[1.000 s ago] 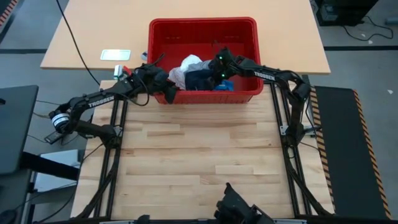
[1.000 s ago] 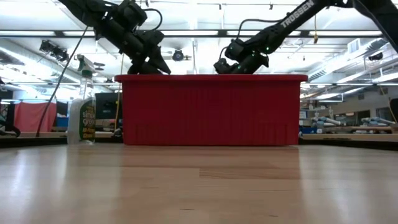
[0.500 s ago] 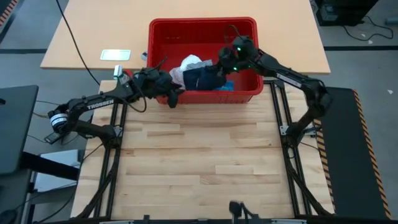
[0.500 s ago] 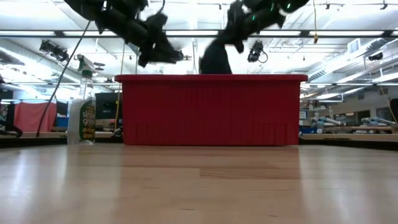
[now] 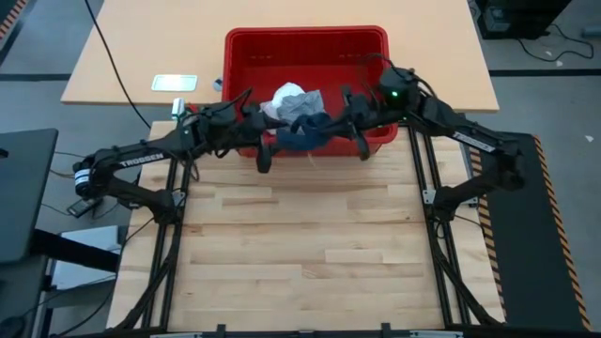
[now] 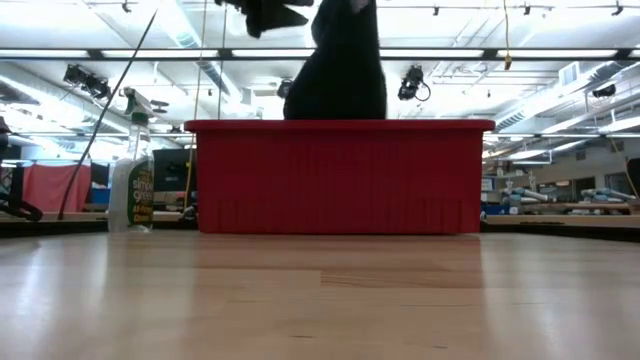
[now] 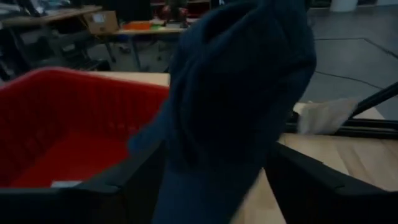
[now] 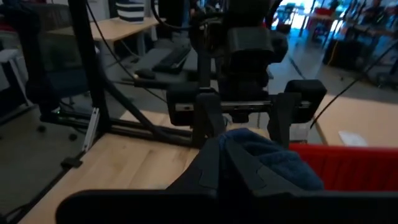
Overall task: Fold laundry
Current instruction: Remove the dark blue shorts from the red laundry bin
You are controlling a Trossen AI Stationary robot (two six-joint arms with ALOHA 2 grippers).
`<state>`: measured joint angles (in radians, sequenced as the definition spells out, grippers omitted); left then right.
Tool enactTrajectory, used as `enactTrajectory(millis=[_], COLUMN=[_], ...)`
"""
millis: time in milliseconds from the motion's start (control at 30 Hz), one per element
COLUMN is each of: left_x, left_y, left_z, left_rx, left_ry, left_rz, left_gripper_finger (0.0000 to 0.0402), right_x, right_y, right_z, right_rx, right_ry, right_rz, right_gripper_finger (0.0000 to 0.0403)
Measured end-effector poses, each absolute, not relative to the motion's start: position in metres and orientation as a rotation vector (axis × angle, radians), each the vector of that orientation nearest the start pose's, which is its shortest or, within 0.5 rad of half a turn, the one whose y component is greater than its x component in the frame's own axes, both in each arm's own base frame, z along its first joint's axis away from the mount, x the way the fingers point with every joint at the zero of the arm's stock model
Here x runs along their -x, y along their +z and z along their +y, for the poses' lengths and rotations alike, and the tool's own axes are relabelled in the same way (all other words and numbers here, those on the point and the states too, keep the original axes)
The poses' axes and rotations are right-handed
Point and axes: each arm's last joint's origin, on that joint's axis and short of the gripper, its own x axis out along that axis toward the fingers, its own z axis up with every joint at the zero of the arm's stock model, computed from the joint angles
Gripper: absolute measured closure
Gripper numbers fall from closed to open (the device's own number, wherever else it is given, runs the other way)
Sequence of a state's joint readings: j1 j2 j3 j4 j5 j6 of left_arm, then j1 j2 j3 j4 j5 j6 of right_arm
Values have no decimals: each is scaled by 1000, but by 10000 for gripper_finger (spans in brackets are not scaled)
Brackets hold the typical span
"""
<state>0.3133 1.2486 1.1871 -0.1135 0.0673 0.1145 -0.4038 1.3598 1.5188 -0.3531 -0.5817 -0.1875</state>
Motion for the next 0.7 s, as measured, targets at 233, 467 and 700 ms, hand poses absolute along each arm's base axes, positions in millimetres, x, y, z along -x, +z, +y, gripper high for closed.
enactTrajectory(millis=[233, 467, 700], left_x=[-269, -281, -289], left_y=[382, 372, 364], left_z=[77, 78, 82], left_rx=[-35, 27, 59], left_ry=[265, 284, 360], left_rz=[189, 216, 228], left_gripper_finger=[100, 106, 195], right_x=[-269, -273, -275], right_y=[448, 449, 448], right_z=[-83, -72, -63], right_rx=[112, 135, 133], right_ry=[197, 198, 221], right_rz=[138, 121, 132], right_gripper_finger=[389, 389, 389])
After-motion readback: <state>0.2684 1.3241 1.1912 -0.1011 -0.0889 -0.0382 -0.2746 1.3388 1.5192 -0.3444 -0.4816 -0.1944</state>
